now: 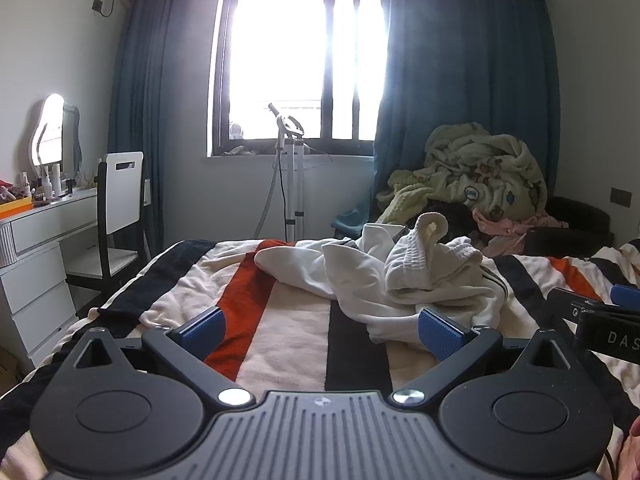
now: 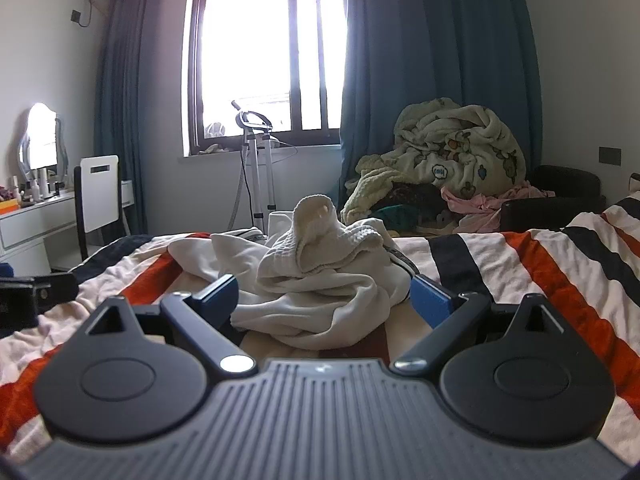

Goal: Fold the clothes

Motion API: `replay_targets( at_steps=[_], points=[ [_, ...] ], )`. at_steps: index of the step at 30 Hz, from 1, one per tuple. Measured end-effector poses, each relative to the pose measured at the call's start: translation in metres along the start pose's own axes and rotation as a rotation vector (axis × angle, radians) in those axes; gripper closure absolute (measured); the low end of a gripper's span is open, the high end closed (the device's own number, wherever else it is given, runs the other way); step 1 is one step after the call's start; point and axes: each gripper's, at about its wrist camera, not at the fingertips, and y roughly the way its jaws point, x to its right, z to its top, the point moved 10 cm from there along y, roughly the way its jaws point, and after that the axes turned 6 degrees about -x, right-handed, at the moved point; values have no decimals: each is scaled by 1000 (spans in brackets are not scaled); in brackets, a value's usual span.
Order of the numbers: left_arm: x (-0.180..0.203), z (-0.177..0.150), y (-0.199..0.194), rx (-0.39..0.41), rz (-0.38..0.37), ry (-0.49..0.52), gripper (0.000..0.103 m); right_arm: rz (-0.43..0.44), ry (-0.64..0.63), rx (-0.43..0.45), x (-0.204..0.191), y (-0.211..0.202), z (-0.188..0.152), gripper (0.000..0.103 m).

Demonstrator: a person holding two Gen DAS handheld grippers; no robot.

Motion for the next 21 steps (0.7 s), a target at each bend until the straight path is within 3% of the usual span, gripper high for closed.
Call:
replay_targets(
  at_steps=[21],
  points=[
    [5, -1, 1, -14, -14, 7, 0, -1, -1, 1, -1, 0, -1, 9]
  ],
)
